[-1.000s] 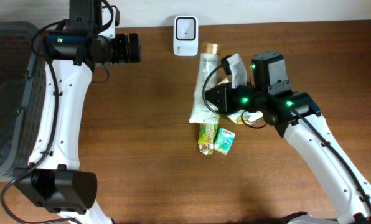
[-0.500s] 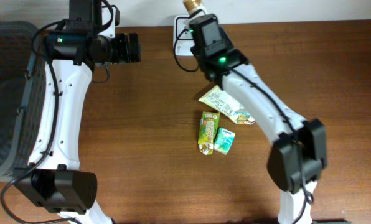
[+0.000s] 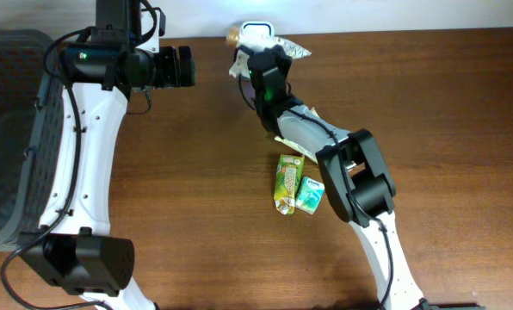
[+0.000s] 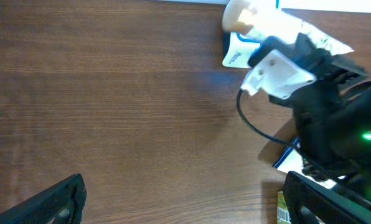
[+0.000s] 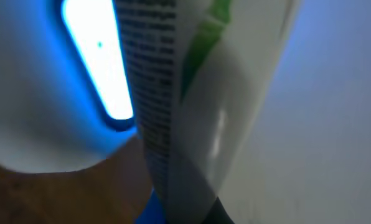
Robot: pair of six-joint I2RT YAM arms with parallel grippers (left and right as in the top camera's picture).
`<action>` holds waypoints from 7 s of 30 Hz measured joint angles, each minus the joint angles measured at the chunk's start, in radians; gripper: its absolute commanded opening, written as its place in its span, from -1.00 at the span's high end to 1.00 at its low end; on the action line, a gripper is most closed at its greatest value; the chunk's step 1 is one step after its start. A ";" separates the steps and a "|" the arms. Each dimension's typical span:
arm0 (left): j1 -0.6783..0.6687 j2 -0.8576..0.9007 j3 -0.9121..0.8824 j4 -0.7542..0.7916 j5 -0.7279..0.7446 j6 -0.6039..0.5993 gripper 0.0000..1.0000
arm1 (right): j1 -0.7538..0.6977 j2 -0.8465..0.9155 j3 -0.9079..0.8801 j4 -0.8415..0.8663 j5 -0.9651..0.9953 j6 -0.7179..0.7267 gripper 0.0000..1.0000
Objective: Scan the item barcode
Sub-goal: 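Lift the white tube and hold it in front of the scanner, then move the tube right and drop it on the table, then grasp the white snack bag with the right gripper and lift it, then hold the snack bag barcode up to the scanner window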
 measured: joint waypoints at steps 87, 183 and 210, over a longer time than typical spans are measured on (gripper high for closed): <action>0.000 0.001 0.000 0.000 0.000 0.000 -0.98 | -0.431 -0.548 -0.682 -0.759 -1.145 1.783 0.65; 0.001 0.001 0.000 0.000 0.000 0.000 -0.98 | 0.024 -0.208 -0.037 -0.105 -0.034 0.025 0.92; 0.499 0.001 0.000 0.000 0.028 0.000 -0.99 | 0.042 -0.208 -0.037 -0.074 -0.034 0.010 0.92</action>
